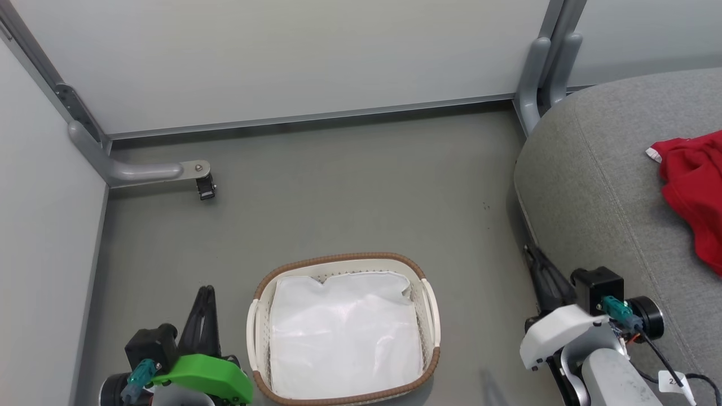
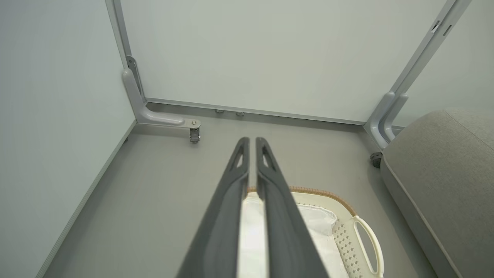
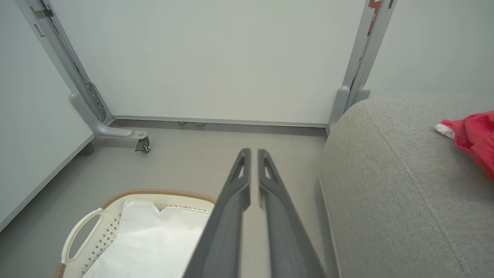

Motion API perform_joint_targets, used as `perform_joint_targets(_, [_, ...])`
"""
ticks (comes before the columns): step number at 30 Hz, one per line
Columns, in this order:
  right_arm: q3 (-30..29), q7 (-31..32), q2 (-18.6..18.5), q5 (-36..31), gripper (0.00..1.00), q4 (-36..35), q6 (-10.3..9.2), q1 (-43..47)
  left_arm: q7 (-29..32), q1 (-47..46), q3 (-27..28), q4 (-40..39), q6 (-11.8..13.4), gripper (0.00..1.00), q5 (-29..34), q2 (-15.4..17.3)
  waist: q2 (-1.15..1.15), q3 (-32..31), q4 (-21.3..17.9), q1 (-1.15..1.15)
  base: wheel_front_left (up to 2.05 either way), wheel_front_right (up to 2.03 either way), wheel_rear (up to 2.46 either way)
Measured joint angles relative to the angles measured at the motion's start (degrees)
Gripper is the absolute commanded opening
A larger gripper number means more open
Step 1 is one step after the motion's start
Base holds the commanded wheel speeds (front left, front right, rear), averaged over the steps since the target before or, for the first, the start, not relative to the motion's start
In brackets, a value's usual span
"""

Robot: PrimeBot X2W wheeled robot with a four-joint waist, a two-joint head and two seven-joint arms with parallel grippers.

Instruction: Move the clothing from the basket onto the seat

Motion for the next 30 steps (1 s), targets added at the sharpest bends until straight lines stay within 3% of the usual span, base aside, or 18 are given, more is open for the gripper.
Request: perform_joint_targets(30, [-3.7,7.6,0.0,30.0,0.0,-3.3,-0.01,2.6,7.6,0.2,4.1,-2.5,-1.2,0.0,-26.0,-0.1,0.0,-1.0,0.3,0.0,0.0,0.0,0.0])
